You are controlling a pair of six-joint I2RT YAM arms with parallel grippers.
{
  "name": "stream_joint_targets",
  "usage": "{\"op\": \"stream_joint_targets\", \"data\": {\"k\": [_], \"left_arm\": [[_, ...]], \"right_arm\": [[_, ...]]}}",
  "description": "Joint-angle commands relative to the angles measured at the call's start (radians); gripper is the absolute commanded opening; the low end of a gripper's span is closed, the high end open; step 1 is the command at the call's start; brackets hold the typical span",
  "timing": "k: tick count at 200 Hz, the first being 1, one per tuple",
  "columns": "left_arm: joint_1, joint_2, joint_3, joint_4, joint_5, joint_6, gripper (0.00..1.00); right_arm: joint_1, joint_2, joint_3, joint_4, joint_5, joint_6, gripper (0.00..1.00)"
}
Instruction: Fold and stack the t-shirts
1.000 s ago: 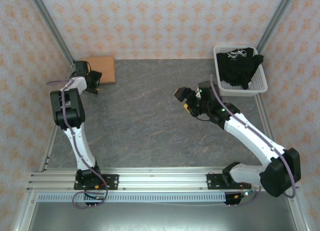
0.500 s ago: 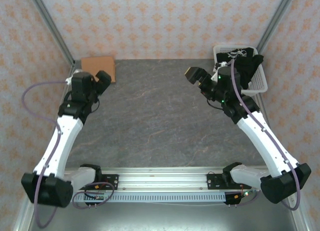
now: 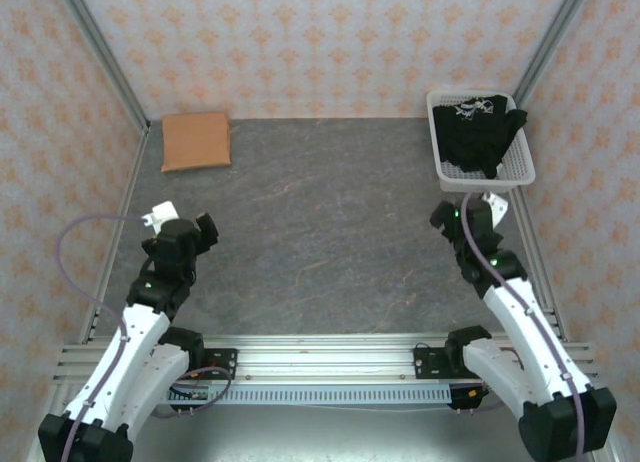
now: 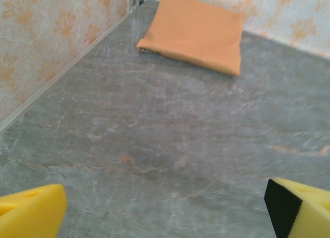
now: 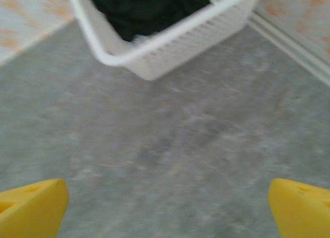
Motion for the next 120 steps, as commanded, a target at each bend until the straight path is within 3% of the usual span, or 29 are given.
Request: {"op": "stream_joint_targets", "data": {"k": [1, 54, 81, 120], "left_arm": [[0.016, 0.044, -0.111, 0.329, -0.04, 0.18, 1.0], [0.087, 0.317, -0.156, 0.6, 0.049, 0.236, 1.0], [0.156, 0.423, -0.152, 0.713, 0.101, 0.239, 1.0], [0.18, 0.59, -0.105, 0.877, 0.16, 0.216, 1.0]], "right_arm": [[-0.048, 0.001, -0.124, 0.215, 0.098, -0.155, 0.99], [-0.083, 0.124, -0.342, 0.634, 0.103, -0.314, 0.99], [-0.111, 0.232, -0.336, 0.81, 0.04, -0.356, 0.99], [-0.158, 0.434, -0.287, 1.016, -0.043, -0.354, 0.99]]}}
